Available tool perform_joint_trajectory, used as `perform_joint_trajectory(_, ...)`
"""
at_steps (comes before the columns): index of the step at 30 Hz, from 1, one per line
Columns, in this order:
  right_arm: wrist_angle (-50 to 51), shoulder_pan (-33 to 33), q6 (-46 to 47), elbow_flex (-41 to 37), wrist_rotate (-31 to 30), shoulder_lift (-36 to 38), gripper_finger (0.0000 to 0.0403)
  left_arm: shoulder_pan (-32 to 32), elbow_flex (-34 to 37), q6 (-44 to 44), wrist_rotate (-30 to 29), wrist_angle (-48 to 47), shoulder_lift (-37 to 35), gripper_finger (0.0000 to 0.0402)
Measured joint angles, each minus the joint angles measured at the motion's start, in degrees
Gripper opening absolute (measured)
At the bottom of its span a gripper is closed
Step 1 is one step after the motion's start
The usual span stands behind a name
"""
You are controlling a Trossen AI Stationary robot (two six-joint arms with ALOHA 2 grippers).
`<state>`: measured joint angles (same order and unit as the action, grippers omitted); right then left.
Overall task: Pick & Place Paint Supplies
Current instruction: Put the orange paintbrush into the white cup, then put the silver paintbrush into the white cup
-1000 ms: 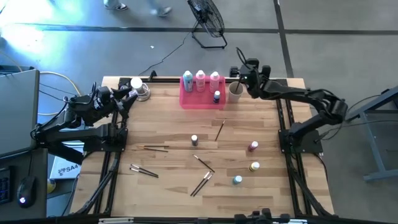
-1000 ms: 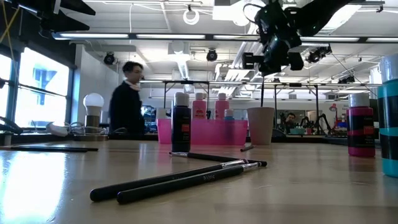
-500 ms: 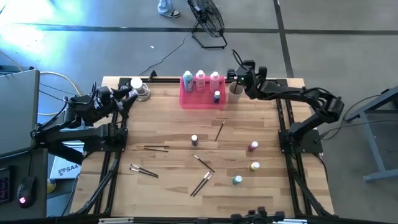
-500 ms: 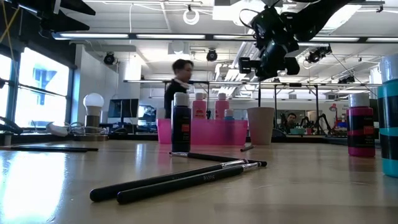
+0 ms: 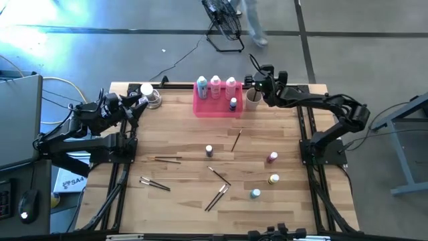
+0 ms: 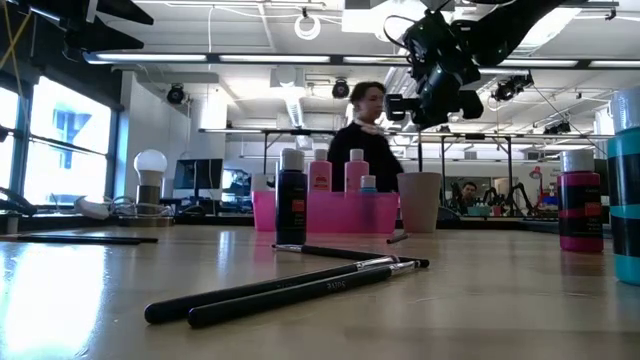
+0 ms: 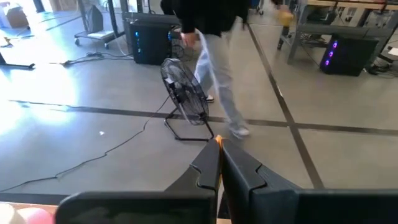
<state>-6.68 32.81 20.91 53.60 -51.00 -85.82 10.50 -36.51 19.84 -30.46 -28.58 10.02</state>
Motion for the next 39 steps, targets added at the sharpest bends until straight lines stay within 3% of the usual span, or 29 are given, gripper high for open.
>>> perform_joint_trajectory(15, -4.1, -3.9, 4.5, -5.5, -4.6, 0.0, 0.0003, 0.0, 0.0, 0.0, 0.0, -0.1, 0.0, 0.0271)
perform_joint_trajectory(31, -4.7, -4.0, 4.3, -5.8, -2.5, 0.0, 0.0016, 0.0, 0.0, 0.0, 0.0, -0.1, 0.0, 0.0271)
perform_joint_trajectory(39, -4.2, -4.0, 4.3, -5.8, 0.0, 0.0, 0.0053, 0.0, 0.0, 0.0, 0.0, -0.1, 0.0, 0.0271)
